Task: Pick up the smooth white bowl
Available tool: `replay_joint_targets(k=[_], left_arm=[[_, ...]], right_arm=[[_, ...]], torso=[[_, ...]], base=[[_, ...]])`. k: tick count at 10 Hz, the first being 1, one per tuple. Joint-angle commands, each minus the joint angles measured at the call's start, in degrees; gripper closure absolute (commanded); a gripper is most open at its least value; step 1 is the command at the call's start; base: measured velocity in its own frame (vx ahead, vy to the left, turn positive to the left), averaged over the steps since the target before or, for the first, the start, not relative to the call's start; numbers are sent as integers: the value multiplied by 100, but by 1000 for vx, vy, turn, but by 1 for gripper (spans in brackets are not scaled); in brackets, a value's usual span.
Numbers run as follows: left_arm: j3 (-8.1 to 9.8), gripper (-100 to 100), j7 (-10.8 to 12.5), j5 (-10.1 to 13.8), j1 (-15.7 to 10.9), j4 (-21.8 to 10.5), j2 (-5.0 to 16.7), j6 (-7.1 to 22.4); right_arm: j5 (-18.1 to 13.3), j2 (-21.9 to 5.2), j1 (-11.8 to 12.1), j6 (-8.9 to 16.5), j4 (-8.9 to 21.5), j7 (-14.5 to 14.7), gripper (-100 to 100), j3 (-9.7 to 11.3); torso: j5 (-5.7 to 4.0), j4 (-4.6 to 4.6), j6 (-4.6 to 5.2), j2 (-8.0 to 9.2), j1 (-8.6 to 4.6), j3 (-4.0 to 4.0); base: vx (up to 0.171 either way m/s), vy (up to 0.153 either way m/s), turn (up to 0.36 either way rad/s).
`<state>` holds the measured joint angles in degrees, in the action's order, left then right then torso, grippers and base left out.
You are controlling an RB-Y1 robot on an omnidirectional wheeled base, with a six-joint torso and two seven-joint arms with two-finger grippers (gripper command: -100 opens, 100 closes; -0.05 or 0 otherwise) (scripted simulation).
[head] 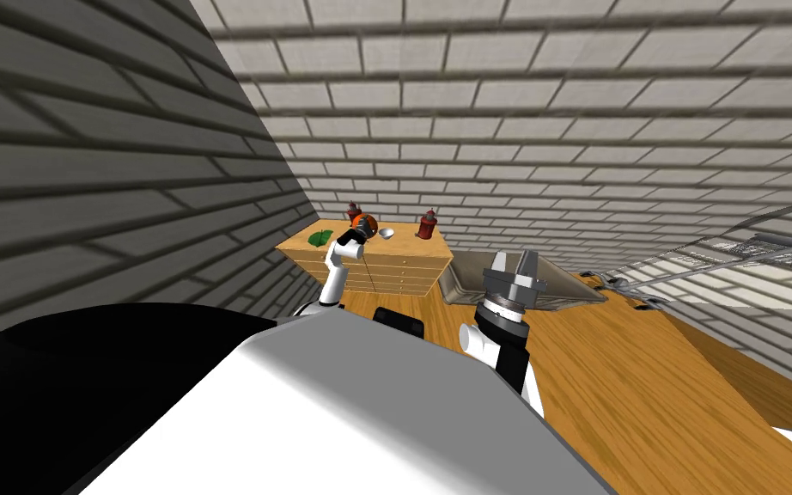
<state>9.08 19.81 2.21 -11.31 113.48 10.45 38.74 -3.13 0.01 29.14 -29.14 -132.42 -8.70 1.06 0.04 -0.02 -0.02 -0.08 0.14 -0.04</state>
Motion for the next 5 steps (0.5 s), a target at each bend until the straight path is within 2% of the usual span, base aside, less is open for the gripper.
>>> replay_joint_targets(k=[1, 2, 3, 4, 5], left_arm=[[9, -100, 26, -24, -80, -39, -20, 286], [9, -100, 26, -24, -80, -39, -20, 331], [42, -100, 72, -52, -273, -160, -31, 567], [42, -100, 72, -52, -273, -160, -31, 711], [73, -100, 111, -84, -458, -283, -44, 880]], right_arm=[[0, 0, 0, 0, 0, 0, 0, 0], [0, 0, 1, 0, 0, 0, 0, 0], [0, 0, 1, 0, 0, 0, 0, 0], [0, 0, 0, 0, 0, 0, 0, 0], [0, 0, 1, 0, 0, 0, 0, 0]], torso=[[0, 0, 0, 0, 0, 0], [1, 0, -4, 0, 4, 0], [1, 0, -5, 0, -1, 0], [0, -1, -1, -3, 0, -2], [1, -1, -4, -4, 4, -2]], base=[[2, 38, -87], [1, 19, 0], [8, 29, -153], [10, 39, -108], [10, 46, -136]])
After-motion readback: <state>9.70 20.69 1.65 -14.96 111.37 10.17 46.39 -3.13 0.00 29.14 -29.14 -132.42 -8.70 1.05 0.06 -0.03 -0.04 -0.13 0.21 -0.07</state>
